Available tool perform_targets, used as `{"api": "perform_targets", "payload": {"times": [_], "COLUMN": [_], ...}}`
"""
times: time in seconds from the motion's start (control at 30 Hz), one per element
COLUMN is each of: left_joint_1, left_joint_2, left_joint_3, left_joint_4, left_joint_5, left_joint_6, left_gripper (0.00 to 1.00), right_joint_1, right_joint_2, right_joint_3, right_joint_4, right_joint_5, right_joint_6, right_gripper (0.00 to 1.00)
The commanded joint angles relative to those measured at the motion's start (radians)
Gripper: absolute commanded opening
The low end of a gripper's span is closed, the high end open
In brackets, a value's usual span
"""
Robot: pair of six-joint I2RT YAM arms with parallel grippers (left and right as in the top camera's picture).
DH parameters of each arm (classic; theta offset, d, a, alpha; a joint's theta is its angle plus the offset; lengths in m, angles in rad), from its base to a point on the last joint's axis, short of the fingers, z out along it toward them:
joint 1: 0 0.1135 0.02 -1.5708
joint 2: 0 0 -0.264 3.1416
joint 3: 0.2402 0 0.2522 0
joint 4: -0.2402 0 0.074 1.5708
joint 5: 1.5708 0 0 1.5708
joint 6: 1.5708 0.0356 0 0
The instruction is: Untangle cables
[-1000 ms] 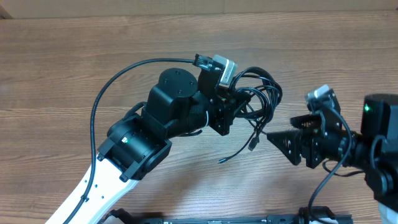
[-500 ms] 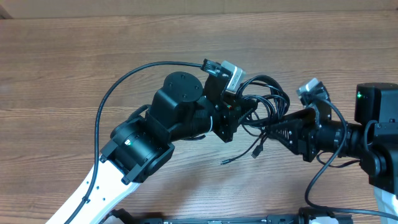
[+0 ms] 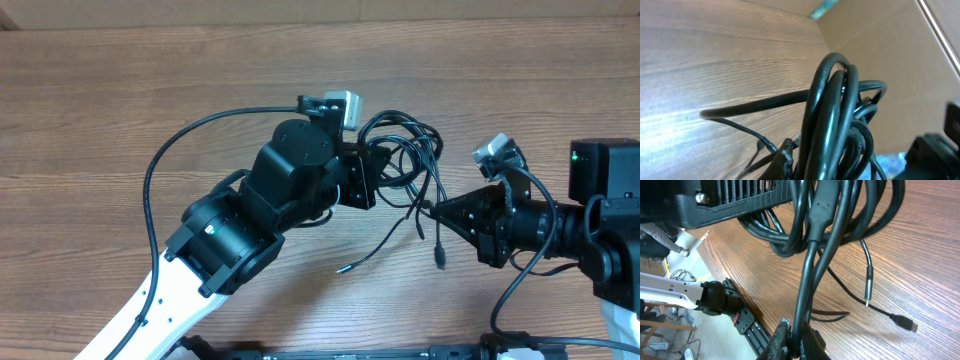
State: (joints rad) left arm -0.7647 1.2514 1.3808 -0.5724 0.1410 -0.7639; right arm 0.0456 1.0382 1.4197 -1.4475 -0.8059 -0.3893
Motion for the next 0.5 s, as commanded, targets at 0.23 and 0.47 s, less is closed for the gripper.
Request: {"api": "perform_targets", "payload": {"times": [0.23, 0.47], "left_joint_1": [0.005, 0.005], "left_joint_2": [0.006, 0.006], "left_joint_3": [0.015, 0.015], "left_joint_4": [-0.007, -0.006], "left_joint_5": [-0.121, 0.012], "left_joint_6": [-0.150, 0.159], "left_gripper": [0.04, 0.04], "right_joint_1": [-0.001, -0.002], "right_joint_2": [-0.008, -0.008], "right_joint_3": [0.002, 0.002], "right_joint_4": [-0.007, -0.006], "right_joint_5": [-0.015, 0.224], "right_joint_6": [-0.003, 0.120], "right_gripper": [0.22, 1.00]}}
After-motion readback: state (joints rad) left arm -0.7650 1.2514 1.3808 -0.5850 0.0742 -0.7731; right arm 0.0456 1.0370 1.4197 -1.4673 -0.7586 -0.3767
